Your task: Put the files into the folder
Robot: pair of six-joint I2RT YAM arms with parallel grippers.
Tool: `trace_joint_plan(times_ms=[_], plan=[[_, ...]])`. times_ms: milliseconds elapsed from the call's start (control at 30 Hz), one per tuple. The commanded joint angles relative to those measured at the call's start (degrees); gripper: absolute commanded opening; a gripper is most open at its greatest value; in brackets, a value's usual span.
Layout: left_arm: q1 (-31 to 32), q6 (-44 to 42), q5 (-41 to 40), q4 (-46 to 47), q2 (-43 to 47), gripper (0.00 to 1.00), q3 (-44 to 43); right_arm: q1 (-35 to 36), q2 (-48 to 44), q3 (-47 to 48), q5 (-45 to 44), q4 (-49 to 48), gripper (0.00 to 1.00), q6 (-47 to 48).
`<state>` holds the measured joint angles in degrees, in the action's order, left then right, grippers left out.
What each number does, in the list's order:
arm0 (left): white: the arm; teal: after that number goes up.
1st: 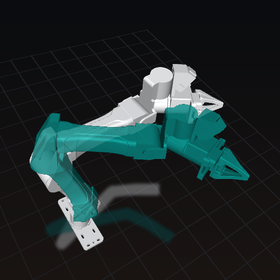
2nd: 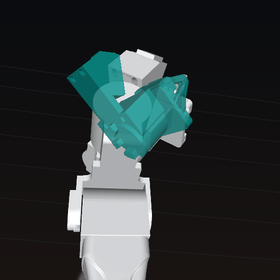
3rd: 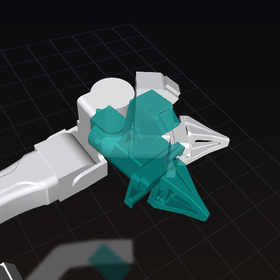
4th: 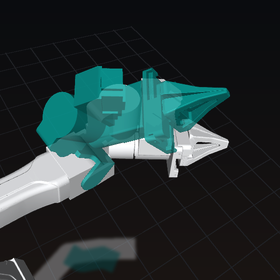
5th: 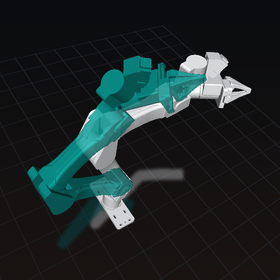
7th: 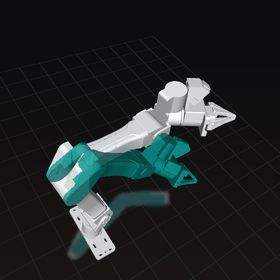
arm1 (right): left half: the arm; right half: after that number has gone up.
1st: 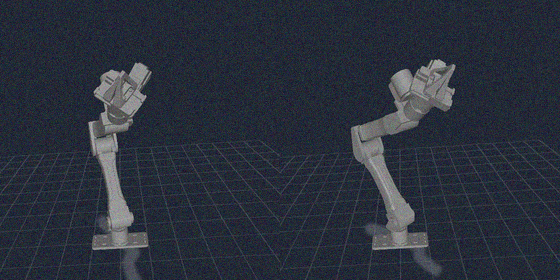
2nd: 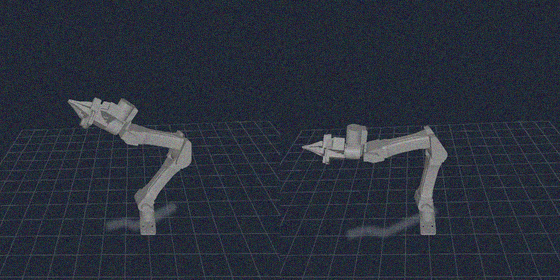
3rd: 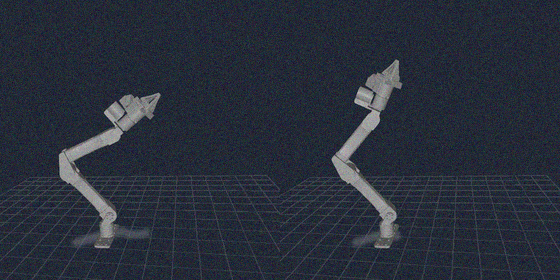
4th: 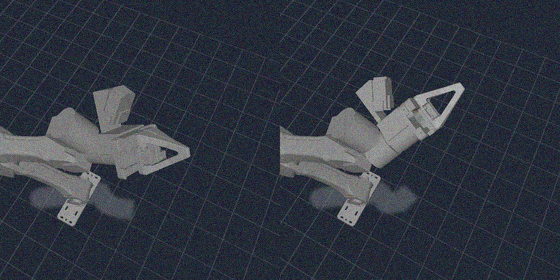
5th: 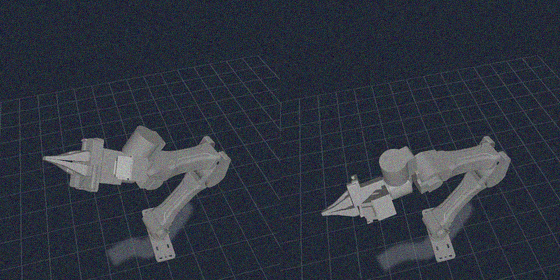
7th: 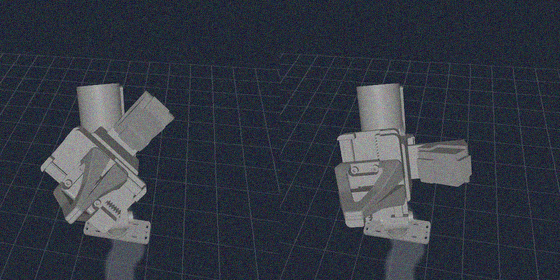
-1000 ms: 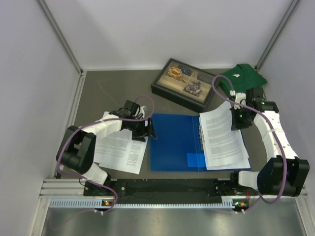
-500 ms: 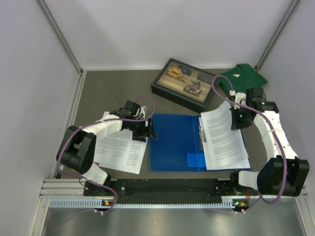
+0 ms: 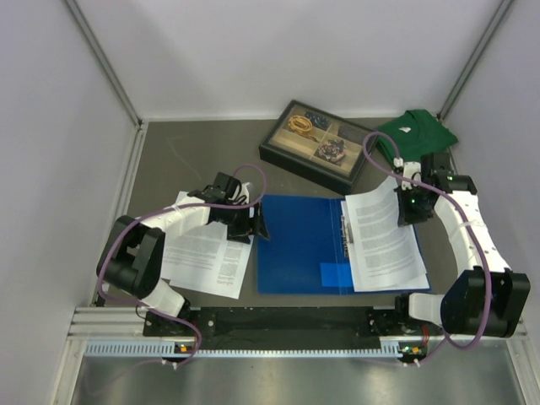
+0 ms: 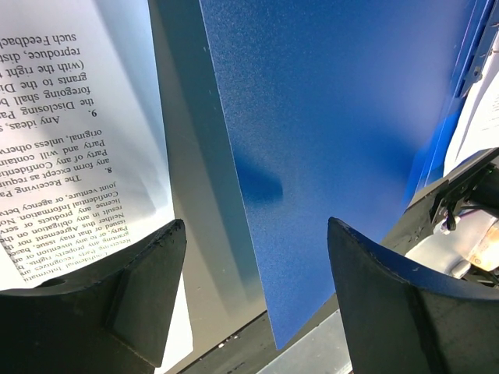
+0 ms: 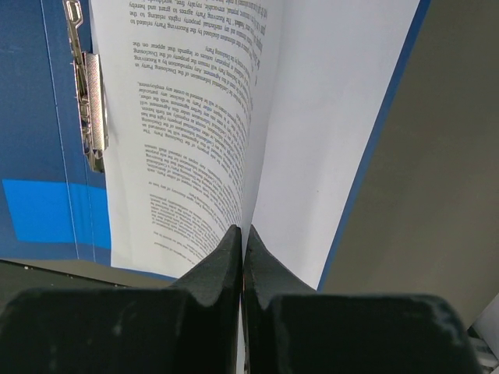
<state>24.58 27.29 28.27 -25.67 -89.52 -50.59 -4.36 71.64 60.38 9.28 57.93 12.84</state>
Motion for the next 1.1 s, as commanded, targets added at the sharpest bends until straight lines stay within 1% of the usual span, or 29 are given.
trace_joint_plan(times_ms=[0, 67, 367, 633, 800, 933, 1067], plan=[[0.4, -0.7, 1.0, 0.8, -0.1, 0.77, -2.2, -0.5, -0.1, 0.5, -1.3, 0.2, 0.00, -0.1], [0.5, -0.7, 1.1, 0.7, -0.3, 0.77, -2.6, -0.5, -0.3, 0.5, -2.4, 0.5, 0.00, -0.3], [0.7, -0.7, 1.2, 0.6, -0.4, 0.79, -2.6, -0.5, -0.7, 0.5, -1.8, 0.5, 0.00, 0.0], [1.0, -0.3, 1.7, 1.3, -1.2, 0.79, -2.9, 0.3, 0.6, 0.6, 2.4, -0.1, 0.00, 0.5], [1.3, 0.0, 1.7, 1.5, -1.2, 0.79, -3.0, 0.8, 2.3, 0.7, 3.3, 0.1, 0.00, -0.4], [1.5, 0.0, 1.6, 1.4, -1.2, 0.79, -3.3, 0.8, 4.4, 0.8, 2.7, 0.7, 0.00, -1.5], [1.7, 0.0, 1.7, 1.1, -1.5, 0.79, -3.5, 0.8, 6.9, 1.3, -0.6, 0.6, 0.00, -3.0]])
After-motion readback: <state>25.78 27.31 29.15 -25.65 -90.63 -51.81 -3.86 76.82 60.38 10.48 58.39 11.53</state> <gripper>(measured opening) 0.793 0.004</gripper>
